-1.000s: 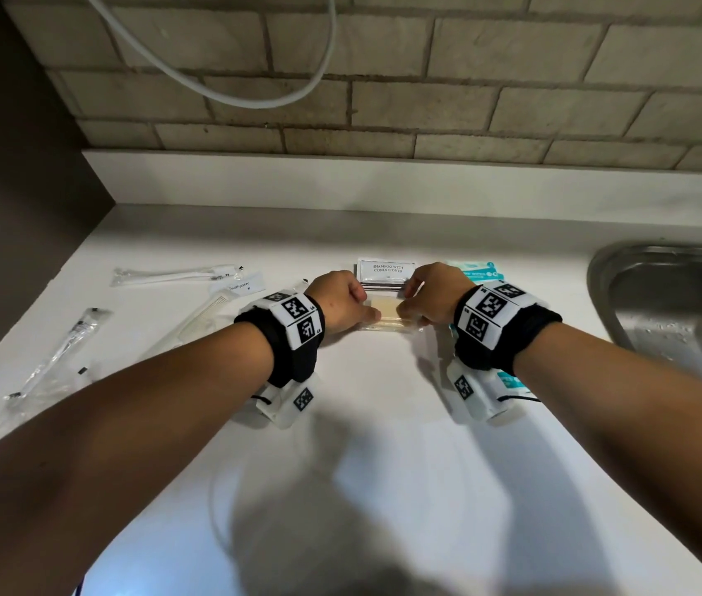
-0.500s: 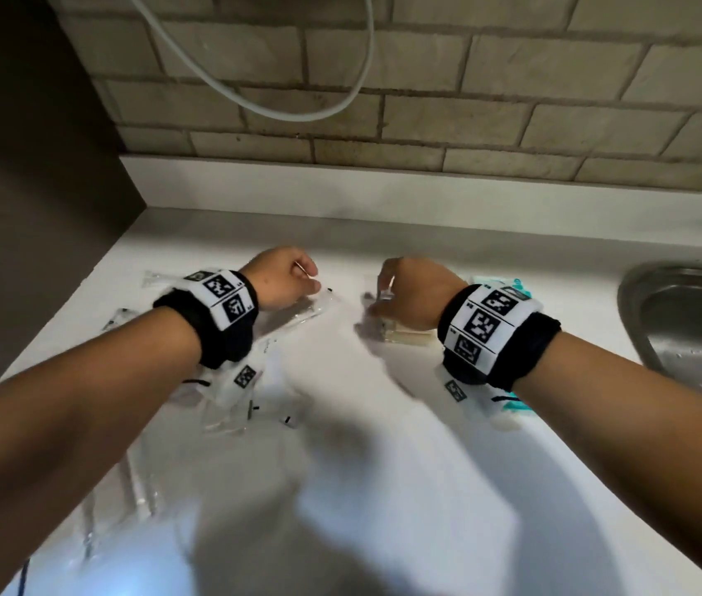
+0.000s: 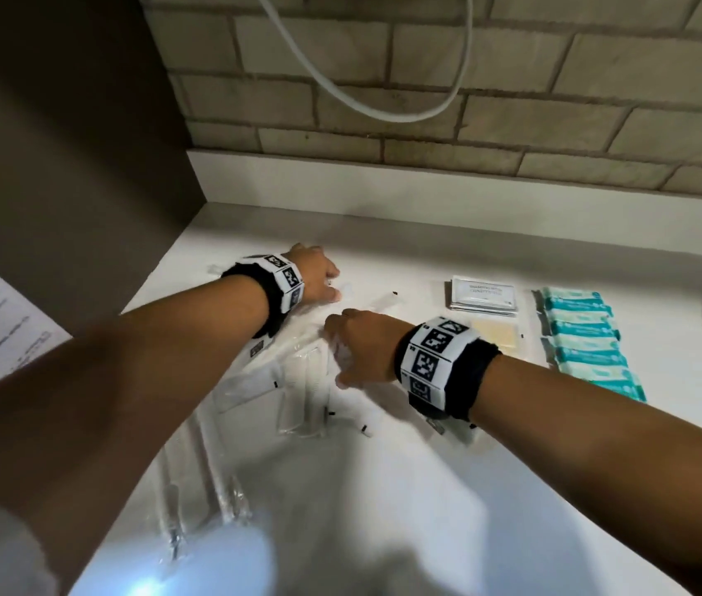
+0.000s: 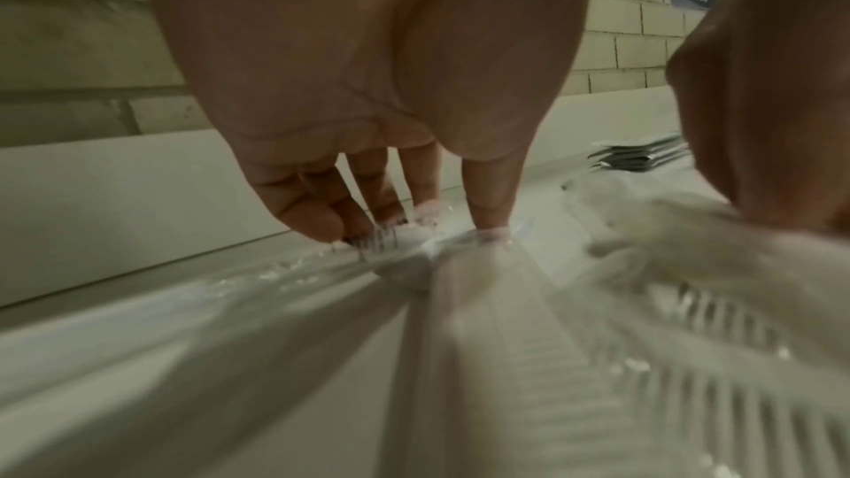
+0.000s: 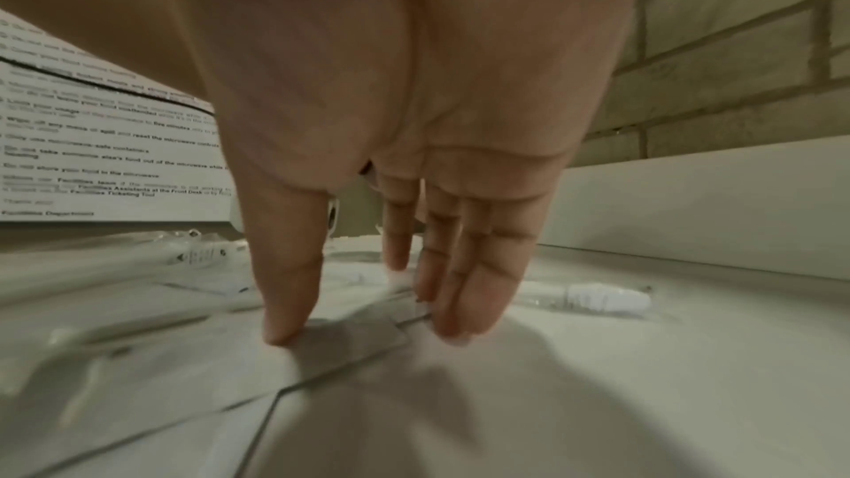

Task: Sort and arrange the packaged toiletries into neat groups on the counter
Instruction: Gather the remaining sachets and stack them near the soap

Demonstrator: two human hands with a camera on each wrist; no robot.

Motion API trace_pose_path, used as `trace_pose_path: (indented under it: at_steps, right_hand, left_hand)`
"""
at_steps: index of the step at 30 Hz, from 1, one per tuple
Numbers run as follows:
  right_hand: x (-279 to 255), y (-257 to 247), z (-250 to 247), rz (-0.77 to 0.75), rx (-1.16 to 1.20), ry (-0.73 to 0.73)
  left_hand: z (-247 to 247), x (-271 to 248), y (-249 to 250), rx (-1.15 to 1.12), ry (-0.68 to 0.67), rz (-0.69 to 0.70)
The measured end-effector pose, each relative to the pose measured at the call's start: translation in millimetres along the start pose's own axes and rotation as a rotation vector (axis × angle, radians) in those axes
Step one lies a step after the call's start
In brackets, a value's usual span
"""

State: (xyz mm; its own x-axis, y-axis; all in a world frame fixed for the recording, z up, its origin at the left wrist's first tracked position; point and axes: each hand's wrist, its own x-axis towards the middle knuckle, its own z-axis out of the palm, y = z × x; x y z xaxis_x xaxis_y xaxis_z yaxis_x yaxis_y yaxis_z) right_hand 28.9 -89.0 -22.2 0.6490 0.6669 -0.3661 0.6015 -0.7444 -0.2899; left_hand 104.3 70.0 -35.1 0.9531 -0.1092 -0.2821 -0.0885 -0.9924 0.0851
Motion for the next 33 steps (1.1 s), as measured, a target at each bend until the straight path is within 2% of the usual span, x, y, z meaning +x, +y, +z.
trace_pose_path:
  at_steps: [10, 14, 19, 24, 28, 33]
  right_hand:
    - [7, -5, -3, 0.145, 0.018, -0.07]
    - [10, -8, 0, 0.182, 0.034, -0.043]
    - [9, -13, -6, 0.215, -0.033, -0.052]
    - [0, -11, -17, 0.229, -0.008, 0.03]
    - [-13, -9, -34, 0.211, 0.153, 0.108]
    - [-31, -14, -55, 0.146, 0.367, 0.226]
  left_hand:
    - [12, 2, 8, -0.106, 0.118, 0.02]
    - [8, -9, 9, -0.212, 0.209, 0.051]
    - [-8, -28, -2, -0.496, 0.283, 0.082]
    - [-16, -63, -6, -0.812, 0.311, 0.089]
    - [-11, -89, -10, -1.101, 0.235, 0.021]
    - [-4, -108, -14, -1.222, 0.13, -0.021]
